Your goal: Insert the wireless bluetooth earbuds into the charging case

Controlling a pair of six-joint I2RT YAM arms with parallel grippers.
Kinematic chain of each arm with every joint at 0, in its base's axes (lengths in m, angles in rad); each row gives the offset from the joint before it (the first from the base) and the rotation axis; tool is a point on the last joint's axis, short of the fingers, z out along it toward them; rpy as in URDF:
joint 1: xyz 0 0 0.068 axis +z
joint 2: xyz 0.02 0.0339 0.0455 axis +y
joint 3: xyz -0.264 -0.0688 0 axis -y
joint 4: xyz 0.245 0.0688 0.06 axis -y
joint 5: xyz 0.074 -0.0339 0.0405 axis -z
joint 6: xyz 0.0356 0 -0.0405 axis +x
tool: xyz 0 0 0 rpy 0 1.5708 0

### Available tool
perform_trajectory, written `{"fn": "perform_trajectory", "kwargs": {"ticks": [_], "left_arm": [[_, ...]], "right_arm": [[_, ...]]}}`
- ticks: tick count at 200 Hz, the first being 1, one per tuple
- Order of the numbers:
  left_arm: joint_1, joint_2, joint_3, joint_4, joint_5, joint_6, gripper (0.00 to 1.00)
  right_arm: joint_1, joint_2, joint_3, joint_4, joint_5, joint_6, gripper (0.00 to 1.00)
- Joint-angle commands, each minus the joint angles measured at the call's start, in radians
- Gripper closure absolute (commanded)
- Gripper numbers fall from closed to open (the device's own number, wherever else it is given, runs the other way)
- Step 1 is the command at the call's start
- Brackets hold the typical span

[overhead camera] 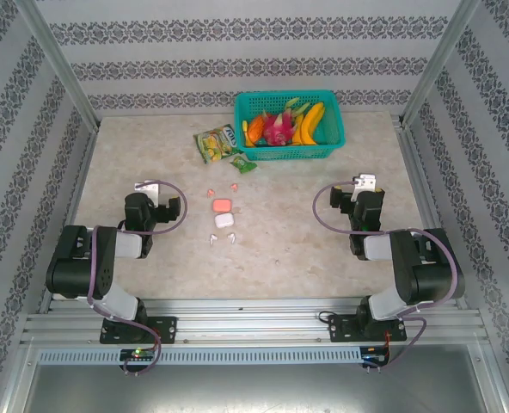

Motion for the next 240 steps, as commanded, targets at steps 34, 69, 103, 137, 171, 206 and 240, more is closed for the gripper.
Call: {"fn": "perform_trajectory", "kwargs": {"ticks": [34, 69, 103, 137, 171, 206, 240], "left_arm": [[-0.010, -0.009, 0.020, 0.031, -0.015, -0.014, 0.00], [-0.009, -0.009, 0.020, 0.030, -0.014, -0.015, 0.00], [-0.009, -0.010, 0.021, 0.027, -0.014, -0.014, 0.00], [-0.010, -0.009, 0.021, 0.027, -0.014, -0.013, 0.00], [-0.010, -0.011, 0.022, 0.025, -0.003, -0.012, 0.00], [-0.009, -0.083, 0.121, -0.209, -0.008, -0.009, 0.00], [-0.009, -0.139, 0.270, -0.507, -0.066, -0.045, 0.00]], "right_arm": [[-0.003, -0.010, 0.010, 0.015, -0.021, 0.004, 0.02], [-0.003, -0.010, 0.010, 0.015, -0.020, 0.004, 0.02], [-0.004, -0.010, 0.011, 0.012, -0.024, 0.006, 0.02], [-0.012, -0.008, 0.015, 0.005, -0.040, 0.011, 0.02], [-0.013, -0.013, 0.007, 0.015, -0.043, 0.009, 0.02], [0.005, -0.066, 0.002, -0.013, 0.031, 0.011, 0.02], [0.067, -0.145, 0.089, -0.235, 0.118, -0.042, 0.02]]}}
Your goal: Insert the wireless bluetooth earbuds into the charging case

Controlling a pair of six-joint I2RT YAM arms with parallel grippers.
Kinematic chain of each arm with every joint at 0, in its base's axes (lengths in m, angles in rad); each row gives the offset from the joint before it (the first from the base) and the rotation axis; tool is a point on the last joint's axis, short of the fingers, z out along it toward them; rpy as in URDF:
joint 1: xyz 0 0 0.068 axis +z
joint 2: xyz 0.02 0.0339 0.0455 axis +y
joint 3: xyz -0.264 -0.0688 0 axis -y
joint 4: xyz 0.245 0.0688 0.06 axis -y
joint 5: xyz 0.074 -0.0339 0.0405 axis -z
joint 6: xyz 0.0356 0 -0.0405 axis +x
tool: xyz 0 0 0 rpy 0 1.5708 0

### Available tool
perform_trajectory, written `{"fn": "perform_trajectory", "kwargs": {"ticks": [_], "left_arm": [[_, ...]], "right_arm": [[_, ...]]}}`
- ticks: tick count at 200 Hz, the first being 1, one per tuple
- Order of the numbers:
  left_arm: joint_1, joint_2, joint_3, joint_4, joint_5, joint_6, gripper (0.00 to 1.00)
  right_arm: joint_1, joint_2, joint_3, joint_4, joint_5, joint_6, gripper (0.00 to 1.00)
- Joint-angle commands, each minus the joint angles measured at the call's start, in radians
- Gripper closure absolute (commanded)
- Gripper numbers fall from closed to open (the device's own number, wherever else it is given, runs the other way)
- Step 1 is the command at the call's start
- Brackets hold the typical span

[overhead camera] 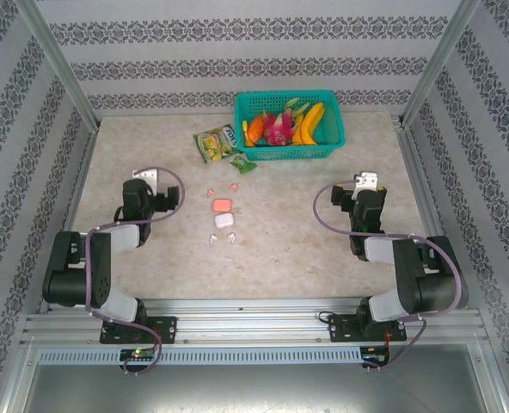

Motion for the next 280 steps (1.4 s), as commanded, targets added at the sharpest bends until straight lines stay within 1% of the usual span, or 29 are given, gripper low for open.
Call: {"fn": "perform_trajectory", "kwargs": {"ticks": [1, 22, 36, 47, 53, 61, 65, 70, 81, 92, 106, 133, 152, 178, 203, 237, 254, 280], "left_arm": [[-0.008, -0.058, 0.095, -0.243, -0.047, -0.046, 0.00], [-0.009, -0.093, 0.167, -0.414, -0.055, -0.133, 0.00], [-0.009, -0.112, 0.206, -0.510, -0.049, -0.193, 0.00], [-0.009, -0.123, 0.231, -0.578, -0.046, -0.237, 0.00], [-0.009, -0.129, 0.247, -0.614, -0.044, -0.251, 0.00], [-0.010, -0.139, 0.262, -0.646, -0.049, -0.286, 0.00], [-0.009, -0.145, 0.268, -0.658, -0.057, -0.304, 0.00], [-0.010, -0.154, 0.274, -0.669, -0.066, -0.329, 0.00], [-0.010, -0.173, 0.282, -0.687, -0.085, -0.380, 0.00], [-0.011, -0.199, 0.282, -0.695, -0.111, -0.437, 0.00], [-0.012, -0.225, 0.279, -0.706, -0.117, -0.486, 0.00], [-0.022, -0.269, 0.263, -0.725, -0.124, -0.545, 0.00], [-0.026, -0.284, 0.255, -0.738, -0.120, -0.580, 0.00], [-0.028, -0.264, 0.269, -0.778, -0.090, -0.648, 0.00], [-0.031, -0.220, 0.284, -0.804, -0.041, -0.703, 0.00], [-0.033, -0.166, 0.289, -0.811, 0.010, -0.739, 0.00], [-0.034, -0.163, 0.273, -0.795, 0.013, -0.767, 0.00], [-0.033, -0.165, 0.256, -0.773, 0.014, -0.806, 0.00]], "right_arm": [[0.030, -0.068, 0.074, -0.161, 0.056, -0.040, 0.02], [0.050, -0.120, 0.135, -0.302, 0.054, -0.044, 0.02], [0.051, -0.155, 0.180, -0.403, 0.049, 0.030, 0.02], [0.047, -0.172, 0.220, -0.479, 0.037, 0.122, 0.02], [0.047, -0.173, 0.240, -0.503, 0.054, 0.183, 0.02], [0.045, -0.175, 0.271, -0.564, 0.108, 0.334, 0.02], [0.037, -0.176, 0.290, -0.615, 0.110, 0.402, 0.02], [0.025, -0.174, 0.310, -0.657, 0.065, 0.433, 0.02], [0.004, -0.163, 0.353, -0.718, -0.055, 0.434, 0.02], [0.007, -0.151, 0.384, -0.758, -0.121, 0.444, 0.02], [0.029, -0.131, 0.434, -0.821, -0.195, 0.454, 0.02], [0.153, -0.053, 0.585, -1.047, -0.234, 0.455, 0.03], [0.284, 0.025, 0.689, -1.191, -0.236, 0.455, 0.05], [0.446, 0.129, 0.819, -1.329, -0.222, 0.487, 0.08], [0.569, 0.250, 0.943, -1.418, -0.200, 0.523, 0.10], [0.669, 0.416, 1.114, -1.532, -0.170, 0.563, 0.11], [0.705, 0.480, 1.184, -1.576, -0.150, 0.573, 0.11], [0.745, 0.556, 1.260, -1.608, -0.157, 0.588, 0.11]]}}
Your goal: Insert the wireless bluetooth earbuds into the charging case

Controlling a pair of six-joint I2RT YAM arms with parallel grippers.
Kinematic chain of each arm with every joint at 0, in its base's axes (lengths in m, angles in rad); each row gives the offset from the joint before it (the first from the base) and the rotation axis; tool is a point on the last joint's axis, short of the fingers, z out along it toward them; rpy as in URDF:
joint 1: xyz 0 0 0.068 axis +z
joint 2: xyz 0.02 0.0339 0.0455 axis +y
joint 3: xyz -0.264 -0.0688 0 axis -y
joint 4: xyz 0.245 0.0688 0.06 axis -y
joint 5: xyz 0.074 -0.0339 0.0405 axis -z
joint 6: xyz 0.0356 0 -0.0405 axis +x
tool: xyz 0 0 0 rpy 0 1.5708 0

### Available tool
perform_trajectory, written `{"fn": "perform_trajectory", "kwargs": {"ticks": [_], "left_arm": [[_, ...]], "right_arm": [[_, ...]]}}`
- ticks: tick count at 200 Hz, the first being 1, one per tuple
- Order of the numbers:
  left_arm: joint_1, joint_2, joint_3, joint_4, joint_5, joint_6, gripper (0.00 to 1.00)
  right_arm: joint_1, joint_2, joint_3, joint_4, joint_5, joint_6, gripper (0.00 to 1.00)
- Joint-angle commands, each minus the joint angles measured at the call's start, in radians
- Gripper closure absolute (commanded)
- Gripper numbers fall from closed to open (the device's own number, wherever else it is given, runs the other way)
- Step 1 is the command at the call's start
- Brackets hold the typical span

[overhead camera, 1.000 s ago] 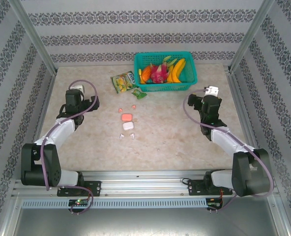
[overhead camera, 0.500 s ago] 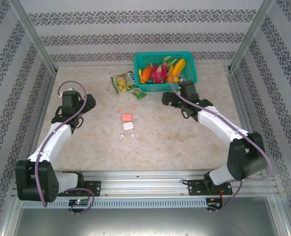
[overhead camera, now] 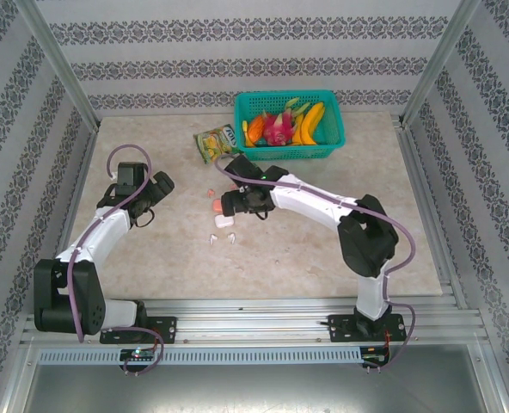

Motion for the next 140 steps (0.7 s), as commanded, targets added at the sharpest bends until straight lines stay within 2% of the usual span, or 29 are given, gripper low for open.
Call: {"fn": "perform_trajectory", "kwargs": {"ticks": [1, 49, 140], "left_arm": [[-0.011, -0.005, -0.004, -0.001, 0.015, -0.066, 0.00], [-0.011, -0.011, -0.014, 0.018, 0.015, -0.106, 0.00], [-0.012, 0.006, -0.013, 0.045, 0.077, -0.081, 0.00]], "right_arm": [[0.031, 0.054, 0.080, -0.099, 0.031, 0.040, 0.11], [0.076, 0.167, 0.188, -0.141, 0.018, 0.054, 0.11], [0.088, 0.310, 0.335, -0.187, 0.020, 0.044, 0.13]]}}
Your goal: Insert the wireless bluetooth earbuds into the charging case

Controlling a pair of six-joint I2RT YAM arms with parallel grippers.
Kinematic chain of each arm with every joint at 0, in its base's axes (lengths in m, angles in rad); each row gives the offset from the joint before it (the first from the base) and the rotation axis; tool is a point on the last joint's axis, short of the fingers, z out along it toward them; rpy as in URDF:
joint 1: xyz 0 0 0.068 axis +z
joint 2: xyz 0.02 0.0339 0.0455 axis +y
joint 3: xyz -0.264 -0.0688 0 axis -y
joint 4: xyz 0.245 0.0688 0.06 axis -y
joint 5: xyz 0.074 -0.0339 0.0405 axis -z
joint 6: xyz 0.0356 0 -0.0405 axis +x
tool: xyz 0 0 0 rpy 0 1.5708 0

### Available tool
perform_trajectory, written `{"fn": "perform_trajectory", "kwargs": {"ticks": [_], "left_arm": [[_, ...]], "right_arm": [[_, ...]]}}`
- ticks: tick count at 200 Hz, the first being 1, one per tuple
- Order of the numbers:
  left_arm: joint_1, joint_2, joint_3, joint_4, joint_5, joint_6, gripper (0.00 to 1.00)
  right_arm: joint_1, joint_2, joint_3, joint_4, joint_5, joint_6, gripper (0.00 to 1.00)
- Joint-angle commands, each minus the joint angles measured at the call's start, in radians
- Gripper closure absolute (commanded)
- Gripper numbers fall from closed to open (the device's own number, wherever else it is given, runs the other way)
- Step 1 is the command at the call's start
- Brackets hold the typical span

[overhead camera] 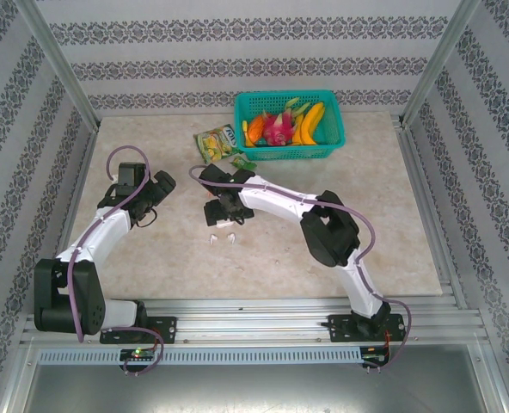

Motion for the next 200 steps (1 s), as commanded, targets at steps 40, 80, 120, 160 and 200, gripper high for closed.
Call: {"fn": "perform_trajectory", "kwargs": {"ticks": [40, 80, 120, 160, 200], "left_arm": [[-0.008, 0.003, -0.013, 0.038, 0.019, -0.004, 0.00], [-0.008, 0.004, -0.012, 0.041, 0.018, -0.005, 0.00], [-0.009, 0.014, -0.007, 0.046, 0.022, -0.009, 0.00], [-0.009, 0.021, -0.010, 0.052, 0.028, -0.016, 0.00], [-0.009, 0.021, -0.014, 0.051, 0.029, -0.016, 0.00]], "right_arm": [[0.017, 0.099, 0.125, -0.088, 0.040, -0.004, 0.15], [0.023, 0.141, 0.162, -0.113, 0.057, -0.012, 0.15], [0.029, 0.166, 0.178, -0.127, 0.082, -0.016, 0.16], [0.030, 0.186, 0.193, -0.127, 0.103, -0.016, 0.18], [0.030, 0.205, 0.204, -0.129, 0.091, -0.017, 0.22]]}}
